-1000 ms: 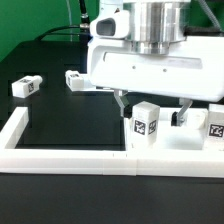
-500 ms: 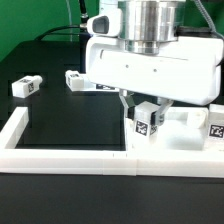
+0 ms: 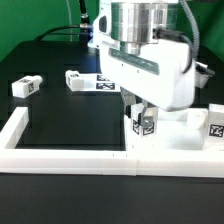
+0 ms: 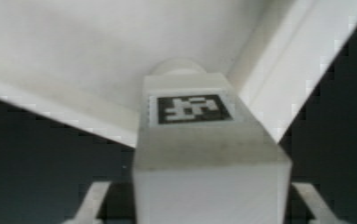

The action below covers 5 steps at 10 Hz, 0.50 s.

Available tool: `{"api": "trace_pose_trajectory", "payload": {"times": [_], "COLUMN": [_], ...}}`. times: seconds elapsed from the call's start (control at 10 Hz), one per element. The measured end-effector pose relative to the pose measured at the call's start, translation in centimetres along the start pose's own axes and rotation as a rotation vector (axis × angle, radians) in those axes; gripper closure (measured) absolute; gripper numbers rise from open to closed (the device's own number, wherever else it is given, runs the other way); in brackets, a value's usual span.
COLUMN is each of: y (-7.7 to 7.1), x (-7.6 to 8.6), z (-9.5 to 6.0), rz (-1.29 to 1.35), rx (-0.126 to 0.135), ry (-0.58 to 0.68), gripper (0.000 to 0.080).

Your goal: Assemble square table

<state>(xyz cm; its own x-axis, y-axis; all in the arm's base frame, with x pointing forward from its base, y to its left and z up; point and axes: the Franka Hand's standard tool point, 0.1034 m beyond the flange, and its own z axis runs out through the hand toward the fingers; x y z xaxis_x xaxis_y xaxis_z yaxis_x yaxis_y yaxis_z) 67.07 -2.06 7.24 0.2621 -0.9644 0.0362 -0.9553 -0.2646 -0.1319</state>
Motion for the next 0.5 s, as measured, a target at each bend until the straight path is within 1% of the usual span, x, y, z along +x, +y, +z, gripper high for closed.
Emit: {"api": "trace_pose_trajectory", "payload": {"times": [0.2, 0.3, 0.4, 0.5], "y": [0.37, 0.49, 0.57, 0.53], "x": [-0.52, -0.34, -0.3, -0.48], "z": [-0.02, 0.02, 0.04, 0.02], "rz": [0.375, 0.489, 0.546, 0.584], "rx": [0.015, 0.021, 0.023, 0.02], "ry": [-0.054, -0.083, -0.099, -0.1], "gripper": [0.0502, 0.0502, 0.0502, 0.0502]}}
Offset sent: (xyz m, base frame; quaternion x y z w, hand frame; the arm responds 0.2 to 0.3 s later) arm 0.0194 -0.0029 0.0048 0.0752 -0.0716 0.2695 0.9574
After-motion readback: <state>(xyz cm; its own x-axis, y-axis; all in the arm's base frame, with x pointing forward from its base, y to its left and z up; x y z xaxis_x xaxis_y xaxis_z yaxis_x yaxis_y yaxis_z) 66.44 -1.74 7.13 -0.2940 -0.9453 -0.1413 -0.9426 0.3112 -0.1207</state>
